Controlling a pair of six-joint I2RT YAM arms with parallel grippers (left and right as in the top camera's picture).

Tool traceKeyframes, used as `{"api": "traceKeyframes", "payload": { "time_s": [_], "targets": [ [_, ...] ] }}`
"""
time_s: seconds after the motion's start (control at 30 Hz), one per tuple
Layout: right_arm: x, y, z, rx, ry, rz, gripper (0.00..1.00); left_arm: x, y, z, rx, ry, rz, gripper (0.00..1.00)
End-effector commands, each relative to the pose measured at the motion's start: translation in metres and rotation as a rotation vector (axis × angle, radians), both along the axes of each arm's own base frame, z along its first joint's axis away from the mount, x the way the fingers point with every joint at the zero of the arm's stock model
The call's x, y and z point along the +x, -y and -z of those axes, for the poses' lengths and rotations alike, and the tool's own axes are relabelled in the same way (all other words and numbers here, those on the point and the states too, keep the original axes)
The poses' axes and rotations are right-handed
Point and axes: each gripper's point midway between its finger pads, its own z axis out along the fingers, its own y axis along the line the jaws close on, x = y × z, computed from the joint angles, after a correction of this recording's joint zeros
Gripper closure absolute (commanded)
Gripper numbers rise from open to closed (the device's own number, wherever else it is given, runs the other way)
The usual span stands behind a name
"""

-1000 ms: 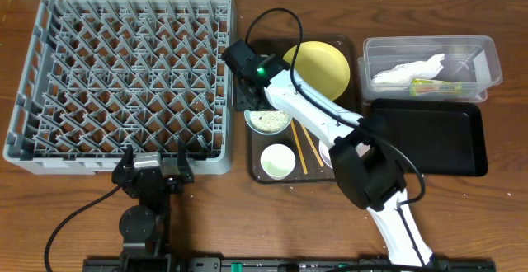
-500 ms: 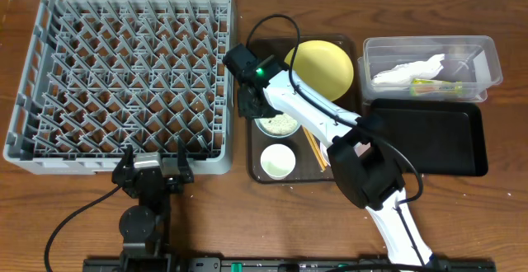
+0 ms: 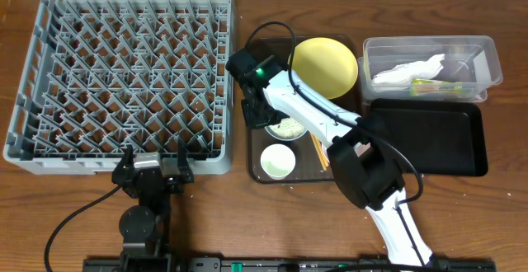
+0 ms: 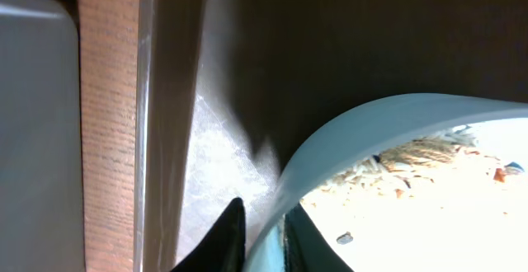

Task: Sort waste into correct bins and load items into the dishwasher
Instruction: 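Move the right gripper to the light-blue bowl and grip its rim, then lift the light-blue bowl and carry it over the black tray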

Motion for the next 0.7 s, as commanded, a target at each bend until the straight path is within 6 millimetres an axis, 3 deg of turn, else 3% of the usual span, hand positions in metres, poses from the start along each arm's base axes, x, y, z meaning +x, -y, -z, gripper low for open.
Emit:
{"api": "traceKeyframes", "payload": {
  "time_s": [0.0,0.1,0.43,0.67],
  "targets": [
    [-0.001,0.005,0.008,-0.032,-0.01,-0.067,0.9,-0.001,-0.002,0.018,0.011,-0.056,-0.009,0.01],
    [-0.003,0.006,0.008,-0.038,-0.016,-0.069,0.99,-0.001,-0.002,0.018,0.011,-0.056,-0.009,0.01],
    [-0.005,0.002,0.005,-0.024,-0.02,-0.122,0.99,-0.001,-0.002,0.018,0.011,-0.056,-0.009,0.01],
    [-0.001,-0.005,-0.038,0.032,0.003,-0.167,0.99,-0.001,-0.002,0.018,0.011,-0.056,-0.009,0.01]
  ]
}}
